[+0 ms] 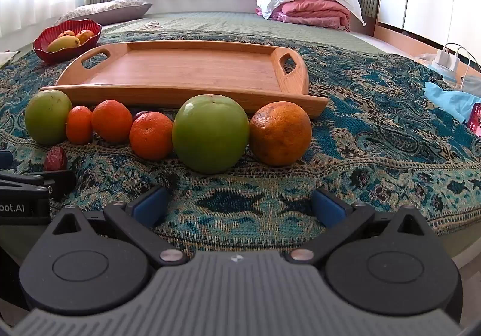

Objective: Organize fruits

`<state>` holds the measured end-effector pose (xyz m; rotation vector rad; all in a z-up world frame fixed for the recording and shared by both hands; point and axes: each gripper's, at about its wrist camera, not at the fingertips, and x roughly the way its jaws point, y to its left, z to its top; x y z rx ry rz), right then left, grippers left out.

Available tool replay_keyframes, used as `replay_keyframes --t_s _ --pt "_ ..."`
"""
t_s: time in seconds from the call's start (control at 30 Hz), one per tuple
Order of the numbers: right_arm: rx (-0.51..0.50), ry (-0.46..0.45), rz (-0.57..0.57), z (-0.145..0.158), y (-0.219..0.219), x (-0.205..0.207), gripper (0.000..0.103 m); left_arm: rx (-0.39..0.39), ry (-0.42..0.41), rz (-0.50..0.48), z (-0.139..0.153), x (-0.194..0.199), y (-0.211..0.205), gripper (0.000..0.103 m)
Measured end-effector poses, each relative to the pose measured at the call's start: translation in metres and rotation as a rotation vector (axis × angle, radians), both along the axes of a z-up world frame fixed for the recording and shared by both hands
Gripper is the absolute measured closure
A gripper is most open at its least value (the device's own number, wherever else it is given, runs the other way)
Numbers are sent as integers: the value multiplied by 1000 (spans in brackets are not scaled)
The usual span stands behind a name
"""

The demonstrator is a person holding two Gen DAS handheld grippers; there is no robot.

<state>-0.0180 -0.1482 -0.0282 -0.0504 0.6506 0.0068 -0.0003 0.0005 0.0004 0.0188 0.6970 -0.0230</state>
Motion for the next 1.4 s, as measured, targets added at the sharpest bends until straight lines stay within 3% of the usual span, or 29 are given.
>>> replay_keyframes --t_s 1.4 --pt "-4 1 1 0 1 0 0 30 9 -19 -2 3 0 0"
